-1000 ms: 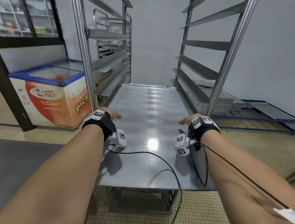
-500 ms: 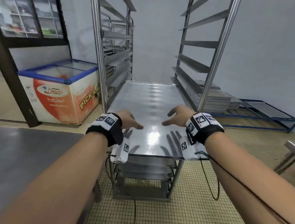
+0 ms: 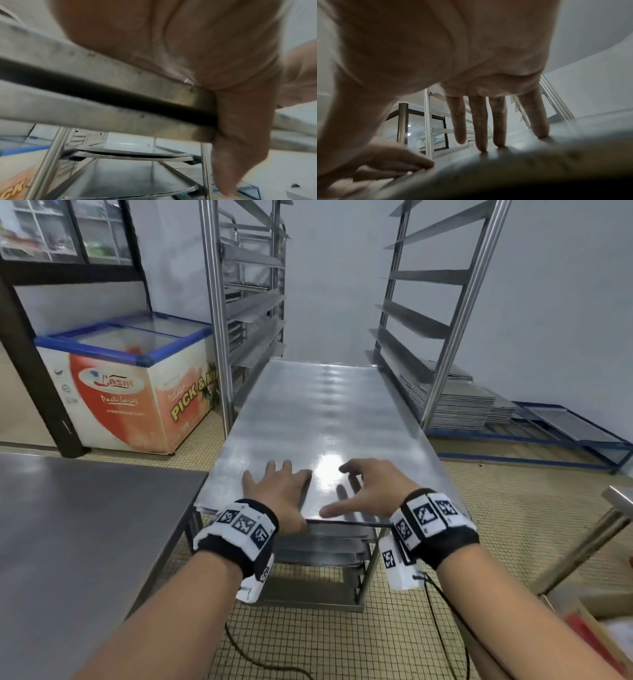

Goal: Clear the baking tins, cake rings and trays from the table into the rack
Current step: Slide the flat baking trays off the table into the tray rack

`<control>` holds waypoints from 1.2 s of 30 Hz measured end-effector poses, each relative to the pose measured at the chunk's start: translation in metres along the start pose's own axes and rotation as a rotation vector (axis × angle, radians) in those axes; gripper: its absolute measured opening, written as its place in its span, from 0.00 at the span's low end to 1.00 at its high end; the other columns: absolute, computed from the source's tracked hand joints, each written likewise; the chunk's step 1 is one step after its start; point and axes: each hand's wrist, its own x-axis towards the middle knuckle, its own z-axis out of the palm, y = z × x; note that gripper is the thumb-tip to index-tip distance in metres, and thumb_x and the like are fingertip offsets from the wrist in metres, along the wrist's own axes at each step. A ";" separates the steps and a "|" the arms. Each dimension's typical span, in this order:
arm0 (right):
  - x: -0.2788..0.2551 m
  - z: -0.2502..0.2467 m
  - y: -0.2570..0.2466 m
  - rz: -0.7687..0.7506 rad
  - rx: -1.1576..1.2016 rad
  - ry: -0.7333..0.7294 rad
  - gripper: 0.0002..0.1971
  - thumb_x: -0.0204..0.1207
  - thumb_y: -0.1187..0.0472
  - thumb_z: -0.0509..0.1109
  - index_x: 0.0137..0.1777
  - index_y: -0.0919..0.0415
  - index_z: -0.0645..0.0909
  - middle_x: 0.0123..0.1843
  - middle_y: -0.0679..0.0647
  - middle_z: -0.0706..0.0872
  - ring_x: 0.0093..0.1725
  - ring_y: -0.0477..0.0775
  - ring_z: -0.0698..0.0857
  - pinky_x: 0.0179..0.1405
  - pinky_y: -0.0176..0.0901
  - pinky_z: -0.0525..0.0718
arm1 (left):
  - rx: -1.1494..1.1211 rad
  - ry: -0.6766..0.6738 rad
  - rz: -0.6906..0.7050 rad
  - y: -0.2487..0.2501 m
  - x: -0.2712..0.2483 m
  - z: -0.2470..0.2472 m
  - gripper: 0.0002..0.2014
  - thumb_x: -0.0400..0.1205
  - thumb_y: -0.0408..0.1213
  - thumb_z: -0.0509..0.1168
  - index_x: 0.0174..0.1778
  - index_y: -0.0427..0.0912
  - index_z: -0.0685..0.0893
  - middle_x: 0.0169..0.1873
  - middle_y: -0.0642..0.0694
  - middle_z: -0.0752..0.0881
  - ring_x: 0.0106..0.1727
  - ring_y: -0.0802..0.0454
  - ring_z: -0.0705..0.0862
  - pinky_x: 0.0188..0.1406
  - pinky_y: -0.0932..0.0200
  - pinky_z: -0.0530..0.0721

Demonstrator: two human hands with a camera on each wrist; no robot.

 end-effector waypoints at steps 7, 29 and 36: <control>-0.002 0.035 0.013 -0.097 -0.350 0.078 0.52 0.55 0.34 0.82 0.80 0.43 0.64 0.80 0.45 0.67 0.80 0.54 0.63 0.79 0.63 0.64 | 0.116 0.050 0.041 -0.003 0.007 0.011 0.47 0.66 0.49 0.74 0.81 0.55 0.59 0.81 0.45 0.63 0.84 0.36 0.57 0.75 0.19 0.59; 0.078 0.021 0.057 0.003 -0.462 0.438 0.30 0.66 0.61 0.77 0.72 0.53 0.81 0.72 0.47 0.83 0.74 0.54 0.79 0.69 0.48 0.78 | 0.211 0.200 0.125 -0.023 0.101 -0.013 0.32 0.76 0.47 0.69 0.77 0.51 0.68 0.72 0.49 0.77 0.69 0.43 0.76 0.67 0.43 0.78; 0.126 0.007 0.070 0.000 -0.418 0.445 0.26 0.62 0.62 0.80 0.64 0.54 0.85 0.66 0.47 0.87 0.67 0.55 0.85 0.61 0.48 0.83 | 0.217 0.199 0.117 -0.030 0.145 -0.027 0.30 0.78 0.46 0.67 0.77 0.52 0.68 0.71 0.50 0.77 0.65 0.43 0.78 0.62 0.46 0.79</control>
